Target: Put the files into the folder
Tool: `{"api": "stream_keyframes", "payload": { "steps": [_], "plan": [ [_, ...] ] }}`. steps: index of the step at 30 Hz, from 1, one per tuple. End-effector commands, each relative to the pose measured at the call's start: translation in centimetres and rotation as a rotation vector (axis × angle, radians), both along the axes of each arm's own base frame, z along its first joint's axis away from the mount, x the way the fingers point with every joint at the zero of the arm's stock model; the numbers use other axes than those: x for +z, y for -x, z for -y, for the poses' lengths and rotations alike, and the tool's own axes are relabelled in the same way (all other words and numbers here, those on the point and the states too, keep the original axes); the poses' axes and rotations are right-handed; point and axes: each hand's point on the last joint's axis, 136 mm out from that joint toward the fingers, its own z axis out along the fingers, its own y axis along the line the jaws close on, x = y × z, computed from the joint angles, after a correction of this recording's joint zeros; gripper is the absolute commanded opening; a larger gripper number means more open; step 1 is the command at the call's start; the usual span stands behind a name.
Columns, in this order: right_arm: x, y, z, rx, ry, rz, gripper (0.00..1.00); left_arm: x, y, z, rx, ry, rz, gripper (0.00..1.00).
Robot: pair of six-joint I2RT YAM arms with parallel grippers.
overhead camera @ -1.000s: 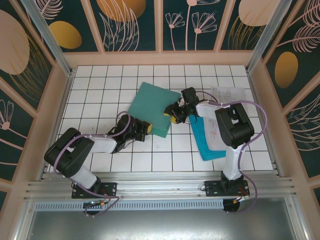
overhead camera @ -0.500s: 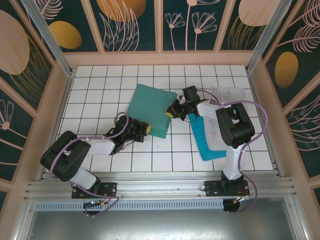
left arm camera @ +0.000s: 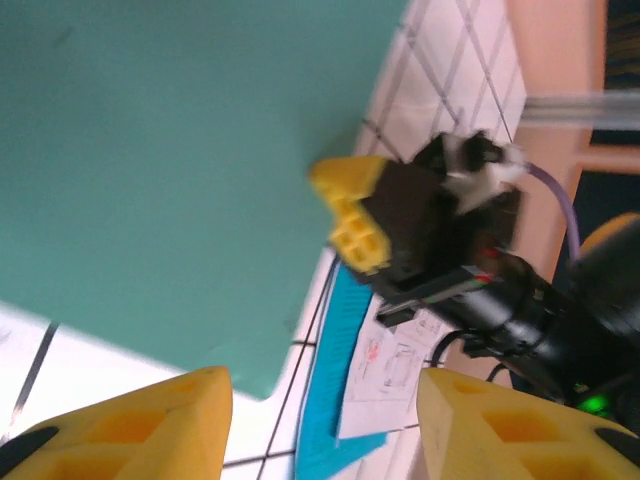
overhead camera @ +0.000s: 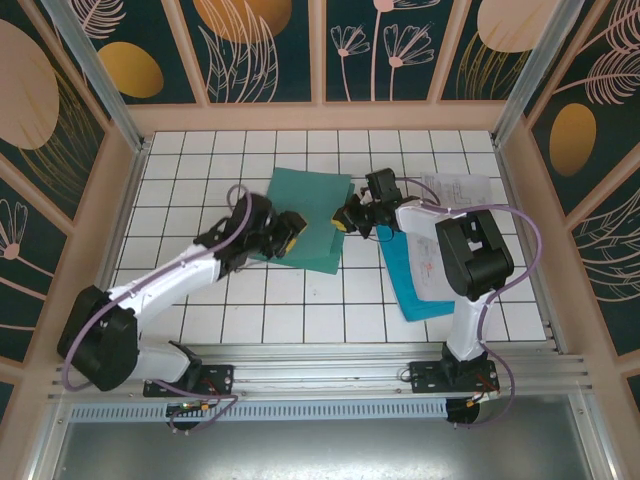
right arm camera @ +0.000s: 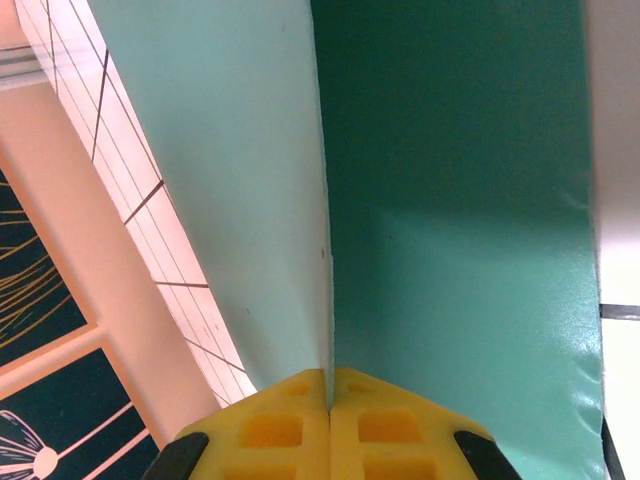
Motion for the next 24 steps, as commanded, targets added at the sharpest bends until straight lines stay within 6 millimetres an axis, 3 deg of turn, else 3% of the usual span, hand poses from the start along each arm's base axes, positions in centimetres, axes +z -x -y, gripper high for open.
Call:
{"api": "stream_keyframes", "payload": {
  "steps": [1, 4, 8, 13, 17, 24],
  "plan": [
    [1.7, -0.3, 0.0, -0.021, 0.026, 0.002, 0.0, -1.2, 0.9, 0.1, -0.308, -0.392, 0.091, 0.52],
    [2.0, -0.4, -0.2, -0.009, 0.03, 0.0, 0.0, -0.5, 0.2, 2.6, -0.487, -0.579, 0.184, 0.53],
    [2.8, -0.8, -0.5, 0.002, 0.028, 0.008, 0.0, -1.7, 0.0, 4.7, -0.624, -0.869, 0.258, 0.55],
    [3.4, -0.9, -0.8, 0.018, 0.016, 0.009, 0.0, -2.5, -1.0, 5.2, -0.62, -1.107, 0.318, 0.62],
    [3.7, -1.0, -0.7, 0.019, 0.011, 0.011, 0.0, -3.4, -1.1, 5.8, -0.642, -1.202, 0.358, 0.62],
    [3.8, -1.0, -0.6, 0.015, 0.009, 0.008, 0.0, -6.9, -0.9, 5.5, -0.705, -1.313, 0.342, 0.57]
  ]
}}
